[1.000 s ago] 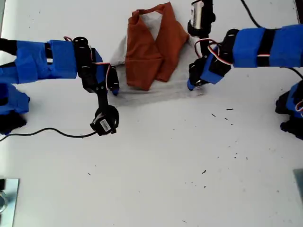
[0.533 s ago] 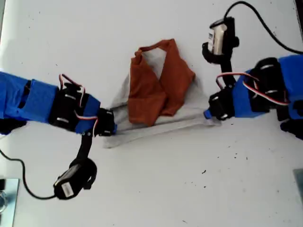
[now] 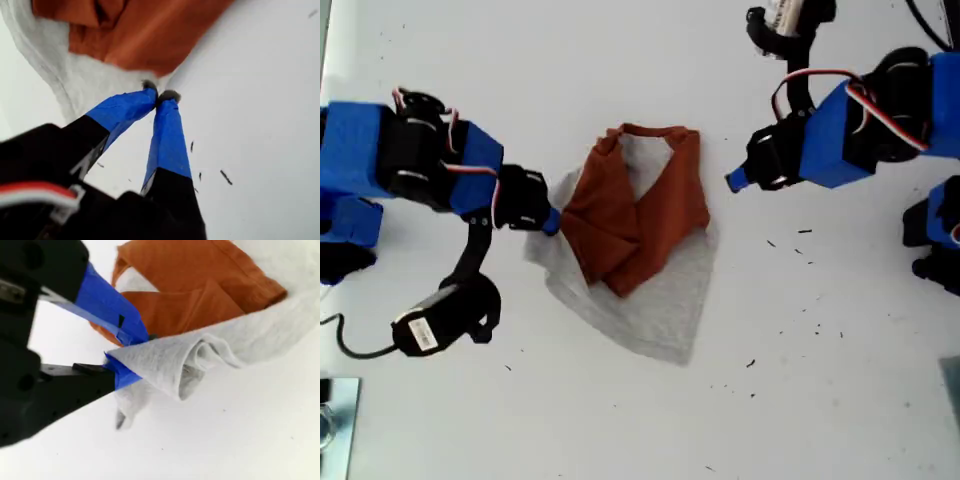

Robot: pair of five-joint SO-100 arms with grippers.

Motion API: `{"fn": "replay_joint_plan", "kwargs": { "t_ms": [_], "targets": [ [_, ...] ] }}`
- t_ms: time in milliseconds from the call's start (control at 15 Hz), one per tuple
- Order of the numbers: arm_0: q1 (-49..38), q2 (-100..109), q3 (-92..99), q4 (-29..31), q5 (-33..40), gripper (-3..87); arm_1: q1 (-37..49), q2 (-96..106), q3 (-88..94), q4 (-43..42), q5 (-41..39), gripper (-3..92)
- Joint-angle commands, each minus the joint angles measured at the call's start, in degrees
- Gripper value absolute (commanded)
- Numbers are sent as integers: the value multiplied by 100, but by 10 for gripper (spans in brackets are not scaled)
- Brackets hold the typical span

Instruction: Fold t shirt

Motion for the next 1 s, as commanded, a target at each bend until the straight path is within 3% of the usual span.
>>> {"fn": "replay_joint_plan", "kwargs": {
  "t_ms": [0, 333, 400, 467, 533, 600, 667, 933],
  "targets": [
    [18, 229, -158, 97, 26, -3, 44, 62, -167, -149, -97, 31],
    [466, -325, -158, 62, -158, -3, -193, 396, 334, -70, 193, 31],
    [606, -439, -149, 237, -202, 76, -264, 562, 510, -9, 264, 32],
    [773, -606, -158, 668, -396, 275, -343, 844, 738, 79, 316, 45],
    [976, -756, -149, 1222, -694, 347, -422, 1248, 1046, 176, 466, 123],
    [1195, -738, -18, 1564, -1046, 352, -483, 1731, 1415, 316, 633, 181],
    [1415, -360, 290, 1521, -1380, 365, -598, 2268, 1811, 343, 756, 305],
    [1652, 1573, 1556, 1222, -1749, 358, -1811, 2830, 2268, 132, 2092, 304]
  ]
}}
